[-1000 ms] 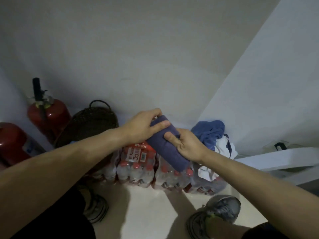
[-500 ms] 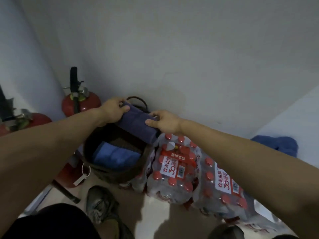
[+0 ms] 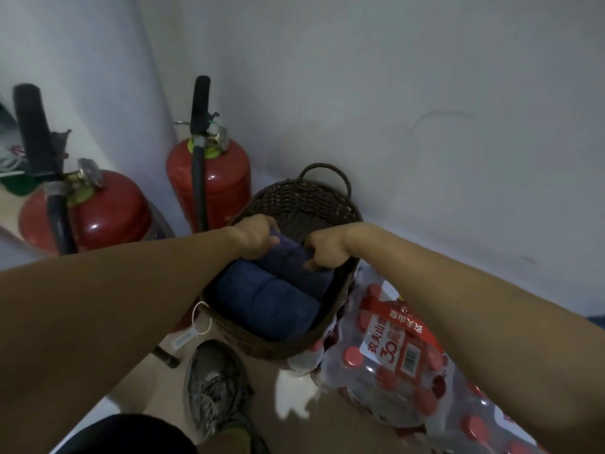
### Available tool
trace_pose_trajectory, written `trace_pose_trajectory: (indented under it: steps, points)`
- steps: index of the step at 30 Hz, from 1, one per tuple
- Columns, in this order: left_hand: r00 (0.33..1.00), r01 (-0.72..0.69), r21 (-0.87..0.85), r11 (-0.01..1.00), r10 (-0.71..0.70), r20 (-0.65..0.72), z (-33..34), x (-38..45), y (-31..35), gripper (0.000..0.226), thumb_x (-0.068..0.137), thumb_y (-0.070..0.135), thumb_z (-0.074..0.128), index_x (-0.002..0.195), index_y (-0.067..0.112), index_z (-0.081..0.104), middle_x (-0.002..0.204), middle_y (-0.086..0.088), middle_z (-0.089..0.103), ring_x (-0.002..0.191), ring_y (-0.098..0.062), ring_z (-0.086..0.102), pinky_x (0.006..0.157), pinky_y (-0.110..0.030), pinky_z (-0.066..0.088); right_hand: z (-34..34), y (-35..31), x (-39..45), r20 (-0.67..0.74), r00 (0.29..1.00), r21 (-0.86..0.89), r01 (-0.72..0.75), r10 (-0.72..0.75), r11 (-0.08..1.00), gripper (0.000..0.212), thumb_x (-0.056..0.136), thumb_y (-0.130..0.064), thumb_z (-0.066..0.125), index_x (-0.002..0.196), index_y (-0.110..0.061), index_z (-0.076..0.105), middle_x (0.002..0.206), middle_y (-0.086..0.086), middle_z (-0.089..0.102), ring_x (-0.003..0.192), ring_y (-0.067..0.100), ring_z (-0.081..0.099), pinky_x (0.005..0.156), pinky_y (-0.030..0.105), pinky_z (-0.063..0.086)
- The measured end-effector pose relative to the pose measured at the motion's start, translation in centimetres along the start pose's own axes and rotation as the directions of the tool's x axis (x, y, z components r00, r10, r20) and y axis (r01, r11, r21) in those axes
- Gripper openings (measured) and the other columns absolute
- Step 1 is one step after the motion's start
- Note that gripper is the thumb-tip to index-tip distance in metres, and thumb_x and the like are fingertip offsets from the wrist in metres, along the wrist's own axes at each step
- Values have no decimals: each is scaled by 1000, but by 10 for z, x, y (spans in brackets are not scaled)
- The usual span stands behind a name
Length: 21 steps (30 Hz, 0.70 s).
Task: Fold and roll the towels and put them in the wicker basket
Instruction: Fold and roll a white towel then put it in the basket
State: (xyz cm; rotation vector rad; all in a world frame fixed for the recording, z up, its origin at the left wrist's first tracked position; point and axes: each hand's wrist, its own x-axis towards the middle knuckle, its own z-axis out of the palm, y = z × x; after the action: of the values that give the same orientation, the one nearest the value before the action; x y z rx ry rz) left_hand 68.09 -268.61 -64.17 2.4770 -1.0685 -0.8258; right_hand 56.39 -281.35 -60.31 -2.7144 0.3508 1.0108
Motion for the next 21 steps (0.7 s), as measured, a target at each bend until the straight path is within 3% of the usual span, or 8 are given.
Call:
trace_pose_trajectory:
  steps: [3, 5, 8, 10, 15, 18, 21]
  points:
    - [1000, -2, 62, 998, 1, 8, -1, 1, -1, 14, 96, 25, 57, 107, 16, 60, 119, -10, 61, 110, -25, 55, 92, -30, 42, 0, -3, 5, 27, 1000, -15, -8, 8, 1000, 52, 95, -42, 56, 131, -5, 55, 128, 12, 60, 113, 29, 57, 83, 25, 37]
    - [1000, -8, 127, 992, 9, -9, 0, 1, 2, 21, 96, 26, 57, 112, 14, 58, 120, -11, 60, 109, -26, 55, 87, -29, 40, 2, -2, 4, 0, 1000, -40, -9, 9, 999, 49, 93, -43, 59, 126, -7, 59, 124, 11, 62, 105, 28, 58, 81, 25, 38]
    - [996, -33, 231, 972, 50, -68, -5, -4, 12, 36, 93, 25, 59, 124, 10, 51, 125, -15, 57, 113, -30, 55, 90, -31, 41, 4, 1, -8, -194, 981, -74, 0, -14, 997, 39, 86, -46, 66, 104, -11, 66, 107, 10, 67, 85, 26, 56, 72, 27, 39]
    - [985, -90, 303, 949, 129, -112, -13, -11, 27, 40, 90, 25, 61, 125, 9, 49, 126, -18, 53, 114, -33, 53, 95, -35, 42, 1, 6, -27, -369, 928, -48, 38, -53, 998, 33, 85, -41, 69, 99, -12, 65, 103, 11, 69, 87, 29, 60, 72, 28, 44]
    - [925, -292, 328, 898, 352, -140, -29, -36, 106, 19, 87, 20, 59, 104, 12, 58, 110, -15, 63, 100, -32, 59, 78, -29, 41, -8, 34, -110, -543, 834, 84, 170, -98, 982, 20, 89, -25, 66, 101, -10, 66, 95, 6, 71, 86, 25, 64, 70, 26, 41]
    - [895, -400, 296, 867, 439, -78, -12, -54, 174, 7, 89, 20, 54, 91, 16, 59, 101, -11, 67, 93, -30, 61, 74, -27, 41, 1, 69, -171, -544, 839, 152, 101, -2, 983, 20, 91, -30, 65, 103, -14, 67, 97, 2, 71, 87, 20, 64, 77, 25, 45]
    - [863, -491, 219, 843, 505, -6, 31, -74, 242, 14, 89, 20, 55, 93, 12, 66, 99, -8, 69, 91, -27, 62, 77, -26, 45, 26, 126, -233, -411, 880, 313, -108, 238, 943, 27, 90, -39, 66, 108, -20, 66, 101, -1, 71, 86, 16, 66, 80, 28, 51]
